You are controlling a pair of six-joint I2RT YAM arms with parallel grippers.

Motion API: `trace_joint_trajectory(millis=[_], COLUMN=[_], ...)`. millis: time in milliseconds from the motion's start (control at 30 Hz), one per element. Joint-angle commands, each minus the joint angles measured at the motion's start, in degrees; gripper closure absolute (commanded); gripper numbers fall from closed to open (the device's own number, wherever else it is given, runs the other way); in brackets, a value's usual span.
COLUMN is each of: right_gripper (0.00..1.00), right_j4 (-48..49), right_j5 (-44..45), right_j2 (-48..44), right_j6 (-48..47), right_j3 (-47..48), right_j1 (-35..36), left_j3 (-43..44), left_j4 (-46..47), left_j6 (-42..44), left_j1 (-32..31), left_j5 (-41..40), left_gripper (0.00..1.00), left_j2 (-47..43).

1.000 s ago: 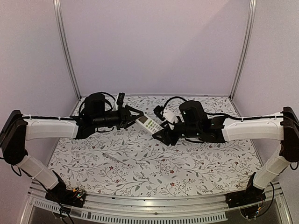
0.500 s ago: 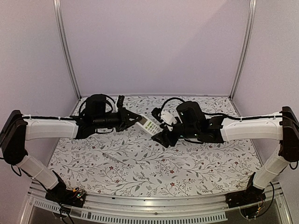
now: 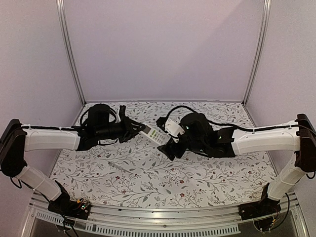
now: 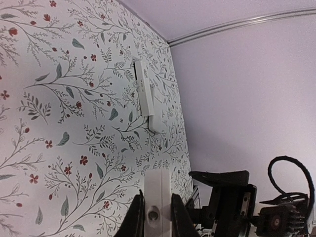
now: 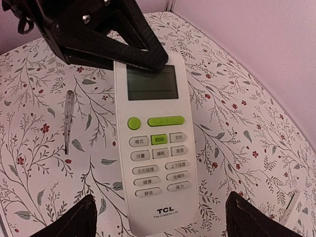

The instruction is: Unload the batteries from the remote control

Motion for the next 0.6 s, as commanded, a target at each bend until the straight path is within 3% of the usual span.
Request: trace_joint_trajectory(millis=[0, 567], right_gripper=[0.12, 0.38], right_j4=[0.6, 2.0], right_j5=[5.7, 19.4], right_j2=[3.1, 11.6], right_j6=[0.6, -0.9], right_j3=[2.2, 5.6], right_j1=[2.1, 5.7], left_j3=[-2.4, -4.7], left_j4=[4.2, 5.0], left_j6=[-3.9, -6.8], left_j1=[0.6, 1.0], left_j5=[-0.5, -0.5], left_gripper=[1.0, 1.0], left_j2=[-1.5, -3.3])
